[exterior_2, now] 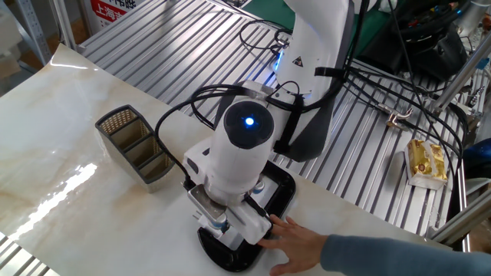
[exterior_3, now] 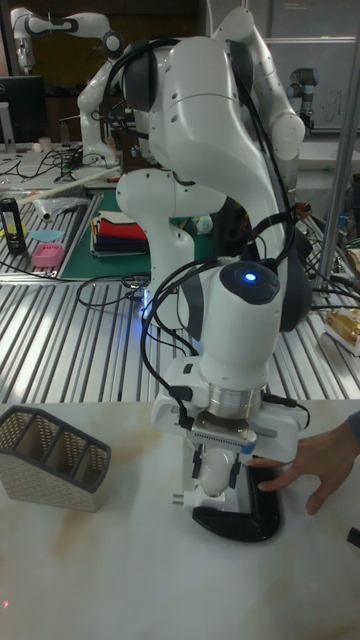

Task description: Install the light bulb by rotating it

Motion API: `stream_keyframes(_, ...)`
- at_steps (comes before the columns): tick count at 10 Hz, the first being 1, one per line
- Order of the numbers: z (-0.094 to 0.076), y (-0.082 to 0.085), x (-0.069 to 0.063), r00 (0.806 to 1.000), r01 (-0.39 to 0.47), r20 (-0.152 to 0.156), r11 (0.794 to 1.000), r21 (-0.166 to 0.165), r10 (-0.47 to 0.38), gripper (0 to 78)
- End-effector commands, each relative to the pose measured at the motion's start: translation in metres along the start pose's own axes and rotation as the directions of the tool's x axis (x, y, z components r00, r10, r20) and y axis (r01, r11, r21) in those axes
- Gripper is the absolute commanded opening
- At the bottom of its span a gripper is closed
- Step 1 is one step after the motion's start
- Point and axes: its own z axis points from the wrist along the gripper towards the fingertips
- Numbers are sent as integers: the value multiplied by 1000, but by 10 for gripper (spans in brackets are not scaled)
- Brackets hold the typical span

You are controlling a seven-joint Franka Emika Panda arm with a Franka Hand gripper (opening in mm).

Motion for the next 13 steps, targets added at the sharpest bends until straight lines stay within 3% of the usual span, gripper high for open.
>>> stream_keyframes(1,24,-12,-1,1000,0,-21,999,48,1,11)
stream_keyframes(3,24,-14,-3,999,-34,-30,999,37,35,11)
stream_keyframes(4,23,-15,-5,994,-85,-58,996,39,87,11)
stream_keyframes(8,19,-18,-9,980,-173,-92,984,49,177,11)
stream_keyframes(9,19,-19,-9,964,-241,-95,968,73,247,11)
stream_keyframes(12,16,-21,-8,916,-379,-97,920,100,388,11)
stream_keyframes(13,16,-21,-7,859,-487,-111,864,127,501,11)
